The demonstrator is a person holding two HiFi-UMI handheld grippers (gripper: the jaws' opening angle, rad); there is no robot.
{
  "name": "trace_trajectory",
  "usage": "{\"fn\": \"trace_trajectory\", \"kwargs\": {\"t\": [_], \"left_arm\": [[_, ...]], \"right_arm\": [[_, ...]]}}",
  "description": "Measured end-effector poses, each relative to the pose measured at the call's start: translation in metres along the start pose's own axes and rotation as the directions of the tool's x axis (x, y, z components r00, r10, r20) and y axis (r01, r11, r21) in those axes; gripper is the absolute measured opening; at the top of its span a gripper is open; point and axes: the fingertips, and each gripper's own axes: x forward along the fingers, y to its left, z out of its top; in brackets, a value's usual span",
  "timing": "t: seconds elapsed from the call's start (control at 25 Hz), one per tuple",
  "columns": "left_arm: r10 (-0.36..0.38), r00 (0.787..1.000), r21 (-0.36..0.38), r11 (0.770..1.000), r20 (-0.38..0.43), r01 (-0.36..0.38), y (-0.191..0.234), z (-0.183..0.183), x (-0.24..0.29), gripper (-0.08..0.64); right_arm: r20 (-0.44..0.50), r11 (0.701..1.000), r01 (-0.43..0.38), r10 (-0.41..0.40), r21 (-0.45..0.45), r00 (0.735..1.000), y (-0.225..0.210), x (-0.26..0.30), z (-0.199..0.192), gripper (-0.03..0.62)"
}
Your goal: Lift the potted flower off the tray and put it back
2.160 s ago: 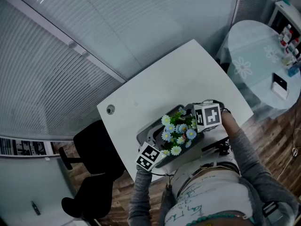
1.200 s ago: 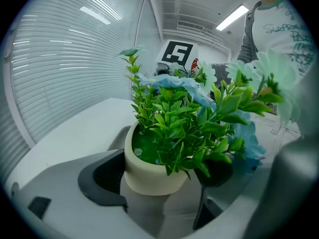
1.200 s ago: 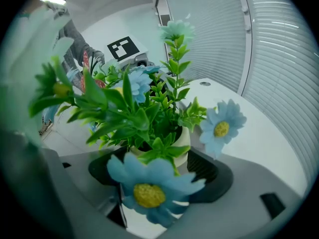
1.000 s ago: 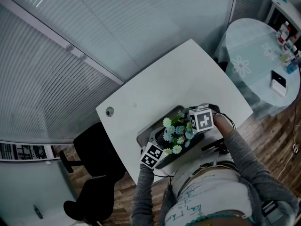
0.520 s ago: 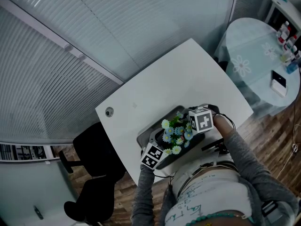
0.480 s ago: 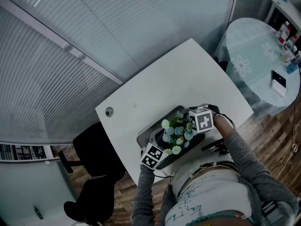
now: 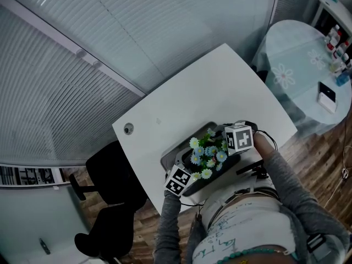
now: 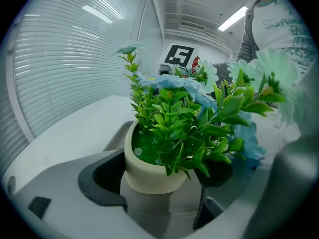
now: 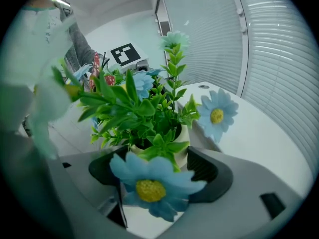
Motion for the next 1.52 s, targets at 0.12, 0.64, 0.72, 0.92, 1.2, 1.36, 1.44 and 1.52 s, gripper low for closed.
{"fn": "trace_trajectory", "kwargs": {"t": [0.12,0.64,0.72,0.92,1.2,1.36,1.44,1.52], "left_arm": [[0.001,1.0,-0.003,1.0,0.005,-0.001,0.0,0.0,0.0,0.428],[-0.011,1.0,-0.036,0.999,0.023,0.012,-0.002,0.0,0.002,0.428],[-0.009,1.0,-0.035,0.999,0.027,0.01,-0.001,-0.002,0.002,0.428],[0.005,0.998,-0.043,0.999,0.056,-0.003,-0.002,0.001,-0.001,0.428],[0.023,0.999,-0.042,0.999,0.045,-0.021,-0.002,-0.001,-0.002,0.428],[0.037,0.998,-0.052,0.998,0.056,-0.034,-0.001,0.002,-0.007,0.428],[0.045,0.997,-0.057,0.998,0.062,-0.041,0.0,0.002,-0.011,0.428],[0.053,0.997,-0.061,0.997,0.062,-0.049,0.0,0.001,-0.015,0.428]], "right_arm": [[0.021,1.0,0.001,-0.001,-0.001,1.0,0.0,0.001,0.0,0.362],[0.085,1.0,0.015,-0.016,0.019,0.996,0.001,0.003,0.001,0.362],[0.095,1.0,0.017,-0.019,0.027,0.995,0.001,0.003,0.0,0.362],[0.113,0.998,0.026,-0.033,0.06,0.993,0.001,0.003,-0.002,0.362],[0.128,0.994,0.071,-0.082,0.085,0.988,-0.001,-0.001,-0.007,0.362],[0.129,0.991,0.092,-0.104,0.094,0.986,-0.002,-0.007,-0.009,0.362],[0.124,0.99,0.093,-0.106,0.109,0.987,-0.001,-0.01,-0.011,0.362],[0.12,0.989,0.098,-0.112,0.114,0.987,0.0,-0.012,-0.012,0.362]]}}
